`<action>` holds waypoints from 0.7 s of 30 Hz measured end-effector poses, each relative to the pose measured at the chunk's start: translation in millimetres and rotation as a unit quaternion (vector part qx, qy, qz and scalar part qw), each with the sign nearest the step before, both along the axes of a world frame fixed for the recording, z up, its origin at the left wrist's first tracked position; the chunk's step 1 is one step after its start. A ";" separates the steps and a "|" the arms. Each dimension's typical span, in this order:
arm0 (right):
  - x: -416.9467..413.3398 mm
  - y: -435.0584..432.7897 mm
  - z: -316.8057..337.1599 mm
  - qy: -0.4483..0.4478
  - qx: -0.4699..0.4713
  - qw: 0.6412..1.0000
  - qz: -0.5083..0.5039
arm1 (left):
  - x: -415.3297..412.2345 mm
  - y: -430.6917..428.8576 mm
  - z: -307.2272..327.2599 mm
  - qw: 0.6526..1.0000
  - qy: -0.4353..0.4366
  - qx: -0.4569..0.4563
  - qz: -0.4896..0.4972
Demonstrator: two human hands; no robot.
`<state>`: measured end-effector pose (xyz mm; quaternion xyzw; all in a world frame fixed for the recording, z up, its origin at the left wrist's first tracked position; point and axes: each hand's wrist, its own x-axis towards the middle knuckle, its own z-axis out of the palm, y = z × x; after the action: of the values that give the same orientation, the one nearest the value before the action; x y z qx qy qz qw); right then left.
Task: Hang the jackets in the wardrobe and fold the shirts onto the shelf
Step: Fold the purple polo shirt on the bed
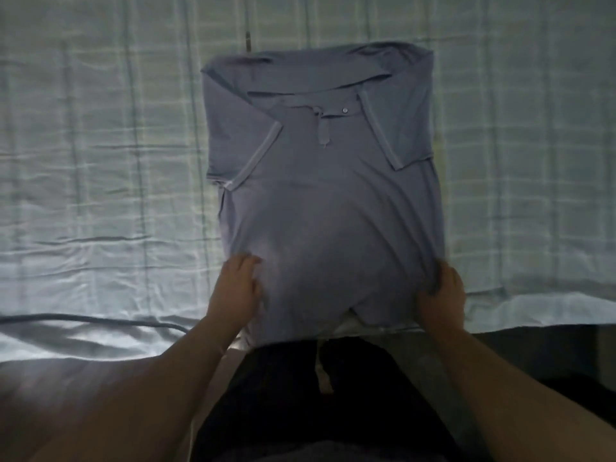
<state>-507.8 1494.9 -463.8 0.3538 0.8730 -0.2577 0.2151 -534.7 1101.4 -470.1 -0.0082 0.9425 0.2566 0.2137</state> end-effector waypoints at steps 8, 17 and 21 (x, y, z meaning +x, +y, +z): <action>17.5 26.2 6.9 -0.080 -0.040 0.995 -0.037 | 85.3 9.9 -3.1 0.875 -0.250 0.082 0.407; 31.1 60.6 8.7 -0.054 -0.183 0.975 -0.113 | 117.3 -7.9 -0.6 0.836 -0.252 0.204 0.444; 45.8 72.2 20.2 0.006 -0.181 0.973 -0.143 | 131.1 -22.4 14.9 0.800 -0.233 0.250 0.493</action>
<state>-462.0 1567.1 -443.6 0.4291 0.7533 -0.4416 0.2311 -403.6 1079.0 -455.2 -0.4775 0.6359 0.5448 0.2660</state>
